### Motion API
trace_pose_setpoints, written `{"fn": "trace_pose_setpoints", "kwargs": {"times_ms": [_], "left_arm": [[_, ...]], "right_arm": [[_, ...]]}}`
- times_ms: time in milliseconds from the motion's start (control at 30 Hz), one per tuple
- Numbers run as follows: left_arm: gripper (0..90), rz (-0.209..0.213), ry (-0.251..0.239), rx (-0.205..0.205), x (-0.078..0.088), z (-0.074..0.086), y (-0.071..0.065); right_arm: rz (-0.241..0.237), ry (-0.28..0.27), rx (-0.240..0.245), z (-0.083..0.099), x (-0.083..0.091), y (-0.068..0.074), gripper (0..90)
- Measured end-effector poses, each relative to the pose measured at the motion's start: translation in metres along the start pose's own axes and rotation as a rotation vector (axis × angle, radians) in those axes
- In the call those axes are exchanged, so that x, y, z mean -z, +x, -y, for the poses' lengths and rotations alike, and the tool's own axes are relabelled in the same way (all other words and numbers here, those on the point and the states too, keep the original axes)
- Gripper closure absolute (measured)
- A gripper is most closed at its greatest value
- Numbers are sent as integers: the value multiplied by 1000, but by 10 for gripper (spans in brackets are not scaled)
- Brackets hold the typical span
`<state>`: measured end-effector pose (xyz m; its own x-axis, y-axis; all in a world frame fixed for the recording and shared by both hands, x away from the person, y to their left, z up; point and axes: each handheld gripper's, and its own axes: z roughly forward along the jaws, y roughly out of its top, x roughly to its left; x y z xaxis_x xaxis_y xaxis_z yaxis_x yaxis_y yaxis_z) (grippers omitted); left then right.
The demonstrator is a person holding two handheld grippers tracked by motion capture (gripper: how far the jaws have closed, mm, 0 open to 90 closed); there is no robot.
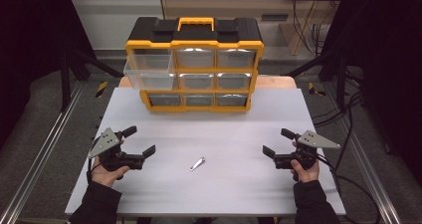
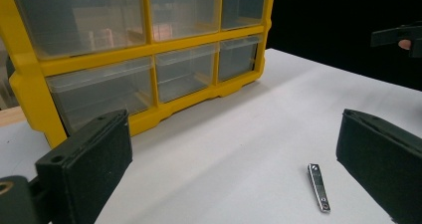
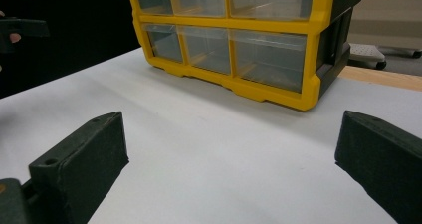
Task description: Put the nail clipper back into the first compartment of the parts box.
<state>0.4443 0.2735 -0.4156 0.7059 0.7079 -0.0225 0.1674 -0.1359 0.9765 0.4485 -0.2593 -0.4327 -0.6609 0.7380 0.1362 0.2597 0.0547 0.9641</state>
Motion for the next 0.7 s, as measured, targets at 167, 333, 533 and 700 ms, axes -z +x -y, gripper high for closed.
{"fn": "trace_pose_setpoints", "kwargs": {"times_ms": [167,333,533,700], "left_arm": [[9,2,7,-7,-2,-1,-4],[9,18,11,-20,-4,-3,-10],[11,30,15,-24,-8,-6,-16],[13,24,25,-17,-13,-7,-20]], "right_arm": [[-6,4,-3,0,0,0,5],[-2,2,-2,0,1,0,5],[-6,-1,-5,0,1,1,5],[-6,-2,-6,0,2,0,5]]}}
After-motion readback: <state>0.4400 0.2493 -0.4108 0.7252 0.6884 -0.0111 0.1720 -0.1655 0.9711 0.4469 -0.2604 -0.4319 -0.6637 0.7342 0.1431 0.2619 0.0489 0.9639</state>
